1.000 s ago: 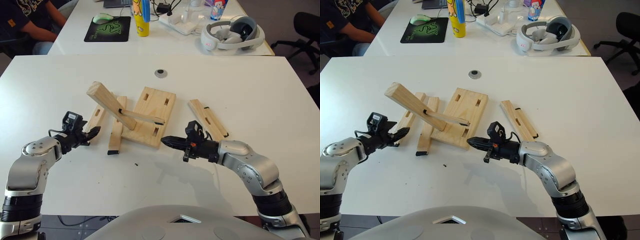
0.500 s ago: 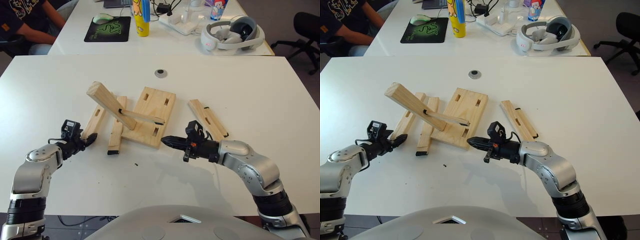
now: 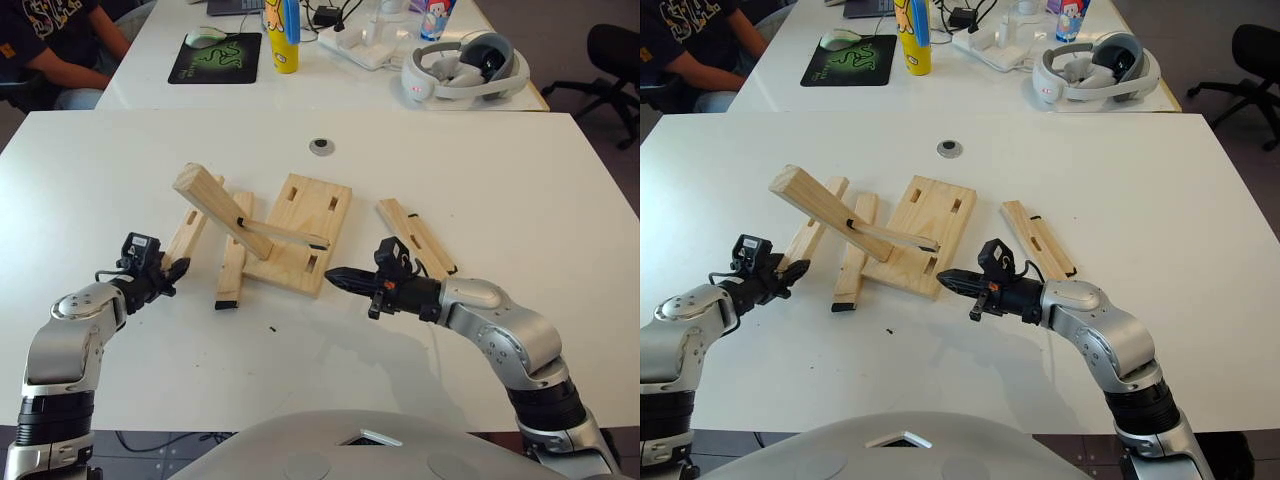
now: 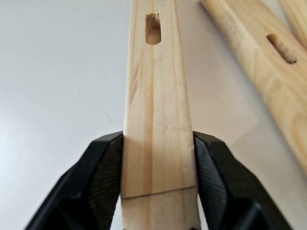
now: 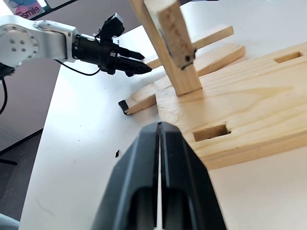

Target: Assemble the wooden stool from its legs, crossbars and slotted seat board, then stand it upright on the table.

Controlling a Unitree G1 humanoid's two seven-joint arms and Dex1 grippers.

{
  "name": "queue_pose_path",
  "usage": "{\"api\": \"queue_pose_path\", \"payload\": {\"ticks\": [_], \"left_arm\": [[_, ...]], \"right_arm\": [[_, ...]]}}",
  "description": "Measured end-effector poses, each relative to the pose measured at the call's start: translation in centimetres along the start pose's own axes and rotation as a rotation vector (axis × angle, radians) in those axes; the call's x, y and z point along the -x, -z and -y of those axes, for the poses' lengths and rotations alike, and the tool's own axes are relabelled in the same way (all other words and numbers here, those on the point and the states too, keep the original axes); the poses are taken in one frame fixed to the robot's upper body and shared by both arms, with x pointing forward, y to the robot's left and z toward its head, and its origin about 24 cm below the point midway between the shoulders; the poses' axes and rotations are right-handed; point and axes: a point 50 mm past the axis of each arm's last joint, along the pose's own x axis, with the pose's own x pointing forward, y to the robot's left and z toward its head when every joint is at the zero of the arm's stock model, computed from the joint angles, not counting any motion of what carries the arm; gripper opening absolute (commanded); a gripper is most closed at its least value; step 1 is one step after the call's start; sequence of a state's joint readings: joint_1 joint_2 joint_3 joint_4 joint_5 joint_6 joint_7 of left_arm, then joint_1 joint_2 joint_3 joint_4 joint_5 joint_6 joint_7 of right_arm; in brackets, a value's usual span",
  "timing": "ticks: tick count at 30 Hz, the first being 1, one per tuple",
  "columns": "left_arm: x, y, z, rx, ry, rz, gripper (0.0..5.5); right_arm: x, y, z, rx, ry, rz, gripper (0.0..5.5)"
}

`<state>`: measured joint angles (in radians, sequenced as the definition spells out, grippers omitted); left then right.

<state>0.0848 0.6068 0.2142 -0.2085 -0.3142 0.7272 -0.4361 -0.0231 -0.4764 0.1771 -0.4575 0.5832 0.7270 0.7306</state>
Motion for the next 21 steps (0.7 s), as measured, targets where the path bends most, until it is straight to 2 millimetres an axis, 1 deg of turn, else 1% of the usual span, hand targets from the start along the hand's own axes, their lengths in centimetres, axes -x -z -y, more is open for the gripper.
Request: {"api": "queue_pose_path", "payload": {"ticks": [2,5,8,11,12,13,14,15,16,18,21], "left_arm": [[-0.1,-1.1,-0.2,0.000,-0.016,0.053,2.08],[-0.2,-3.6,-0.4,0.008,-0.041,0.179,2.08],[0.0,-6.4,-0.4,0.009,-0.057,0.313,2.08],[0.7,-9.8,0.0,-0.004,-0.059,0.468,2.08],[1.2,-11.5,0.5,-0.011,-0.046,0.550,2.08],[1.8,-13.2,1.0,-0.023,-0.031,0.633,2.08],[2.4,-14.3,1.4,-0.028,-0.013,0.695,2.08],[2.9,-15.2,1.9,-0.034,0.005,0.745,2.08],[3.4,-16.0,2.4,-0.039,0.029,0.793,2.08],[4.0,-16.7,3.2,-0.047,0.064,0.840,2.08],[4.8,-17.6,4.6,-0.069,0.140,0.896,2.08]], "right_arm": [[0.2,-0.4,0.6,0.001,0.027,0.018,0.00],[0.7,-1.3,1.9,0.004,0.091,0.056,0.00],[1.4,-2.5,4.2,0.019,0.215,0.109,0.00],[2.9,-4.8,7.2,0.021,0.412,0.222,0.00],[3.5,-6.2,8.4,0.001,0.492,0.292,0.00],[4.0,-7.7,9.0,-0.008,0.525,0.363,0.00],[4.3,-8.9,9.3,-0.028,0.535,0.423,0.00],[4.5,-9.9,9.3,-0.037,0.534,0.467,0.20],[4.6,-11.0,9.2,-0.043,0.522,0.513,0.29],[4.4,-12.1,8.8,-0.133,0.454,0.585,0.54],[3.2,-14.2,7.2,-0.259,0.258,0.694,1.02]]}}
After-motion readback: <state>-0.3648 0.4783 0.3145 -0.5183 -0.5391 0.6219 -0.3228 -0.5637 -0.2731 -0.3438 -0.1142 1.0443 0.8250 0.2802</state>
